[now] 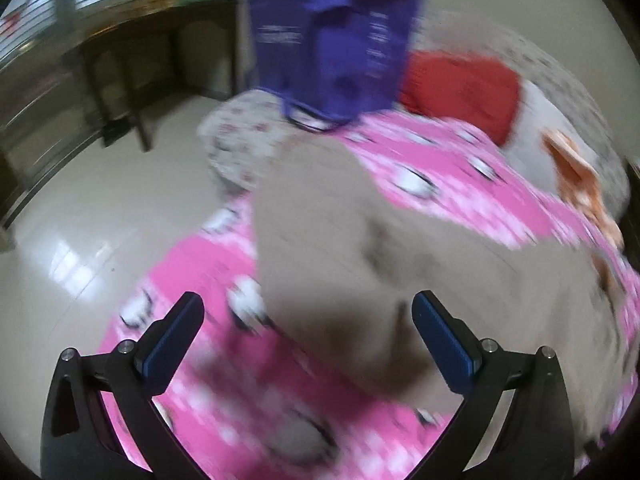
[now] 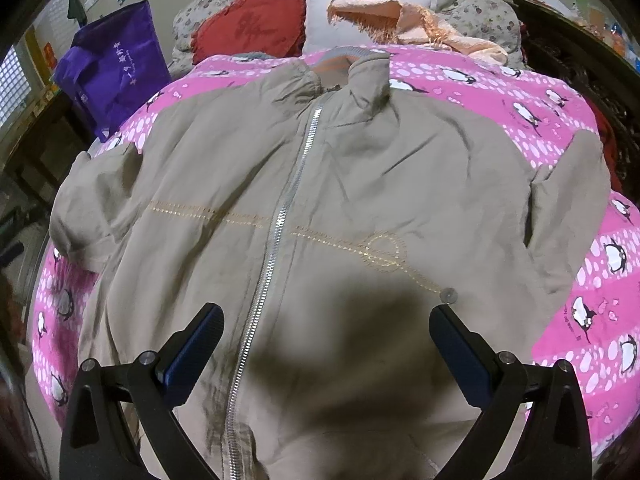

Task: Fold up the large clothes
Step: 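Grasp the jacket sleeve with the left gripper and lift it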

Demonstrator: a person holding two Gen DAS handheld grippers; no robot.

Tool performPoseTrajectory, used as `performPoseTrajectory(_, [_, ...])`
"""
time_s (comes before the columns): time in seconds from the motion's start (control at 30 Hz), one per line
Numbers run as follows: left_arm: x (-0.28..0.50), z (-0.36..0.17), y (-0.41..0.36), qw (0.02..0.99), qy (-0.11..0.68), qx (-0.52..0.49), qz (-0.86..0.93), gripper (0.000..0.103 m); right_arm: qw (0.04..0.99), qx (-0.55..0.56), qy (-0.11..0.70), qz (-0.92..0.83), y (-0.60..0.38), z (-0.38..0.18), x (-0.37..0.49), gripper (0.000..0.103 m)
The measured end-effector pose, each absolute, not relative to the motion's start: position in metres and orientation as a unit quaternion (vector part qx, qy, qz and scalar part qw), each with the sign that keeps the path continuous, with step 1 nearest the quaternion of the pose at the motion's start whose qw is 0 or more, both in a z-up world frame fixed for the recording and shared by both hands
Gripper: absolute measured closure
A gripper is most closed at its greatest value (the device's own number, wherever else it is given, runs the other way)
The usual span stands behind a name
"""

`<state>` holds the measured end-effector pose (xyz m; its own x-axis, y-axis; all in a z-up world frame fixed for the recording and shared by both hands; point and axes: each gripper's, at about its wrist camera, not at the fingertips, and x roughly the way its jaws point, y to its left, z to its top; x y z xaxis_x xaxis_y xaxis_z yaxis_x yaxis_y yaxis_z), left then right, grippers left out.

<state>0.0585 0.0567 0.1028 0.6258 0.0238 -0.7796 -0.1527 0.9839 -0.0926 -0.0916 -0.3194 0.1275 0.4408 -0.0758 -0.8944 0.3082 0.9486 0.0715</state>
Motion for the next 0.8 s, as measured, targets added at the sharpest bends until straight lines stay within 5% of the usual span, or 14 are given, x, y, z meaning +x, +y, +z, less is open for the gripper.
performPoseTrajectory(0.37, [0.151, 0.045, 0.093, 0.873, 0.464, -0.136, 0.066, 0.004, 0.834, 0.108, 0.528, -0.119, -0.324, 0.123, -0.087, 0.000])
performPoseTrajectory(0.4, [0.157, 0.040, 0.089, 0.870, 0.471, -0.135, 0.051, 0.016, 0.832, 0.109, 0.530, -0.121, -0.326, 0.122, -0.087, 0.000])
performPoseTrajectory(0.53, [0.166, 0.035, 0.079, 0.867, 0.481, -0.118, 0.046, 0.090, 0.827, 0.118, 0.536, -0.123, -0.329, 0.117, -0.084, 0.000])
performPoseTrajectory(0.6, [0.165, 0.041, 0.079, 0.868, 0.480, -0.126, 0.033, 0.100, 0.826, 0.118, 0.537, -0.123, -0.328, 0.117, -0.084, 0.000])
performPoseTrajectory(0.8, [0.132, 0.119, 0.068, 0.907, 0.412, -0.086, -0.016, 0.101, 0.832, 0.117, 0.529, -0.118, -0.330, 0.122, -0.088, 0.000])
